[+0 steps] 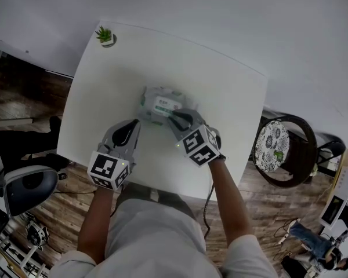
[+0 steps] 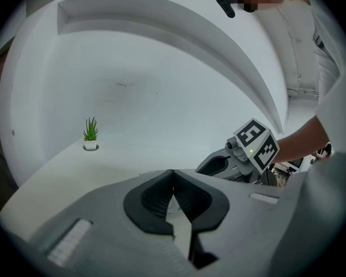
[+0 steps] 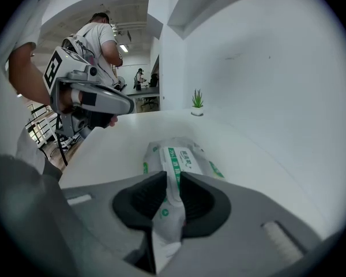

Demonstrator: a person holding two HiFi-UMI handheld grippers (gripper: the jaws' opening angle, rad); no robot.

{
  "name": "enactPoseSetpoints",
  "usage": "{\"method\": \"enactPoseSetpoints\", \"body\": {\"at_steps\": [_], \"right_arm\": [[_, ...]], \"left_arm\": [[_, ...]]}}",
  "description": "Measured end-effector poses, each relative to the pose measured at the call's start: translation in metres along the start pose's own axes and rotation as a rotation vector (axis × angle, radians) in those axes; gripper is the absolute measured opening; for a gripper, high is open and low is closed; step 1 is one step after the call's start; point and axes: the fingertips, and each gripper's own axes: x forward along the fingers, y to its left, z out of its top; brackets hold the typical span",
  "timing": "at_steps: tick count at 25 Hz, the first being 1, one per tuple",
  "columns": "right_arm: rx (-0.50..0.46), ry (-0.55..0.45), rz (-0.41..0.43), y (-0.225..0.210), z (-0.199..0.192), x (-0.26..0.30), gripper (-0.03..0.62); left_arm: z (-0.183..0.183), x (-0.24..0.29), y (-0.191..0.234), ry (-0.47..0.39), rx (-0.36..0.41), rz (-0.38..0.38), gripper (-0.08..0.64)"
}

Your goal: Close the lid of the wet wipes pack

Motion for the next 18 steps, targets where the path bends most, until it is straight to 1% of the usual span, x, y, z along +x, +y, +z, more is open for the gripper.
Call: {"method": "enactPoseSetpoints", "body": {"at_steps": [11, 14, 18], "right_arm": [[0.05, 0.048, 0.037, 0.002, -0.004, 0.016, 0.075], [0.039, 0.068, 0.033, 0.003, -0.004, 0.016, 0.075], [-0.001, 0.128, 0.038, 0.004, -0.006, 0.018, 0.075]], "left_arm": [[-0.005, -0.001, 0.005, 0.009, -0.004, 0.002, 0.006], [-0.006, -0.001, 0.003, 0.01, -0.005, -0.003, 0.006], [-0.005, 0.0, 0.001, 0.008, -0.005, -0.008, 0.006]]}}
